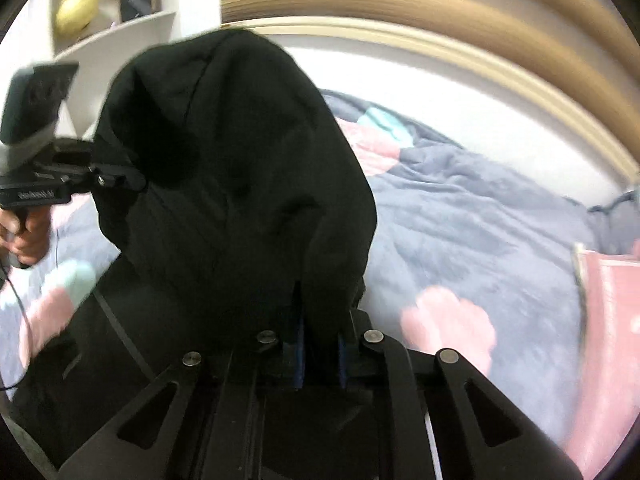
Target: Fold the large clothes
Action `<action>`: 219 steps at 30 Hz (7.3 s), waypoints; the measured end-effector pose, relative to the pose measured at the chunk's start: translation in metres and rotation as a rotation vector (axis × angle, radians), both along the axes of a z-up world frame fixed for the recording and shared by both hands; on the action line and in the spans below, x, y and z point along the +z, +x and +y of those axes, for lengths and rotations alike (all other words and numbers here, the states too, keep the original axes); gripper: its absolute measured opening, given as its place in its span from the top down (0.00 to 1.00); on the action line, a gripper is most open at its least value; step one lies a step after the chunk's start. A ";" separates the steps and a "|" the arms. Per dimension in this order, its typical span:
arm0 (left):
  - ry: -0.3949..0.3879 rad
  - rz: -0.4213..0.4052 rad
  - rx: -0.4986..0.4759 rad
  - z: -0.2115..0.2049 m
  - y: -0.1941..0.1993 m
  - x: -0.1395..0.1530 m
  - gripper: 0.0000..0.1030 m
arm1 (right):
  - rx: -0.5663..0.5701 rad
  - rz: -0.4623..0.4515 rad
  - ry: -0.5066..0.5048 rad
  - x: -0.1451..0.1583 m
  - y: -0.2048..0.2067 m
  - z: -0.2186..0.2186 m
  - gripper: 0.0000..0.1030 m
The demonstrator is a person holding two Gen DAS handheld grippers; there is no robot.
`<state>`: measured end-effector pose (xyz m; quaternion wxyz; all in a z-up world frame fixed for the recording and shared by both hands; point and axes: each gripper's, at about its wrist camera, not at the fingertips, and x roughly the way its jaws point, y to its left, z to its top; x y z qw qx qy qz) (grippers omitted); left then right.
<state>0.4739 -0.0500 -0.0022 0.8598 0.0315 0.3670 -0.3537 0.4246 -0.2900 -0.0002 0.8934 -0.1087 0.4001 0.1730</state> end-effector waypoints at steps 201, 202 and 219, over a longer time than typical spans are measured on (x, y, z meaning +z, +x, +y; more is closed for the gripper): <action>-0.459 0.848 0.434 0.162 0.028 -0.170 0.68 | -0.590 0.691 0.589 -0.149 0.051 -0.134 0.76; -0.461 0.843 0.418 0.166 0.027 -0.163 0.61 | -0.575 0.678 0.619 -0.136 0.046 -0.141 0.72; -0.220 0.644 0.473 0.184 0.012 -0.102 0.34 | -0.434 0.399 0.259 -0.052 0.012 -0.139 0.19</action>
